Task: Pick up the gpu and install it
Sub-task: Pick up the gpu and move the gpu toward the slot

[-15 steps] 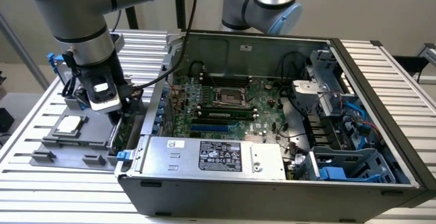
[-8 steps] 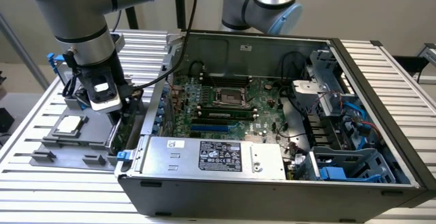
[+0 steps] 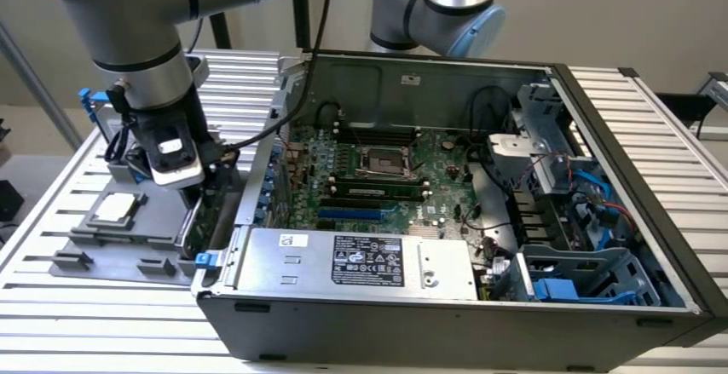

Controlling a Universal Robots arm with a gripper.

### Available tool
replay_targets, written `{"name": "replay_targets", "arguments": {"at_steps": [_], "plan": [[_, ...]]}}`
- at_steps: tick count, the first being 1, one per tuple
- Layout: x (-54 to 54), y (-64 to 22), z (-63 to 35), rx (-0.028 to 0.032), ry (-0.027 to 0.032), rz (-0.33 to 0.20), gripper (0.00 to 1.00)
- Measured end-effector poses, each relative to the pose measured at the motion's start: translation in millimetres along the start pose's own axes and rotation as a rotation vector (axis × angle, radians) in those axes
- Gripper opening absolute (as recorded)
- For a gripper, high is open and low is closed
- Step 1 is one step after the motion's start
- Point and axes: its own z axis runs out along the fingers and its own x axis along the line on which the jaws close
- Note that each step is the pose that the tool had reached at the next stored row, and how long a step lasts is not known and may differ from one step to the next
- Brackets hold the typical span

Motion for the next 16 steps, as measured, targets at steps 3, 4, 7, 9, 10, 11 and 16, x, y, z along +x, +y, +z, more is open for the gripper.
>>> {"name": "replay_targets", "arguments": {"at_steps": [3, 4, 7, 9, 10, 11, 16], "plan": [[-0.9, -0.2, 0.0, 0.0026, 0.0322, 0.0, 0.26], [-1.3, -0.2, 0.0, 0.0034, 0.0431, -0.001, 0.26], [-2.8, -0.1, 0.0, 0.0053, 0.0684, -0.001, 0.26], [-4.1, 0.0, 0.0, 0.0059, 0.0742, -0.002, 0.26], [-4.7, 0.0, 0.0, 0.0061, 0.0744, -0.004, 0.26], [-5.4, 0.1, 0.0, 0.0061, 0.0745, -0.009, 0.26], [-7.5, 0.2, 0.0, 0.0069, 0.0742, -0.041, 0.26]]}}
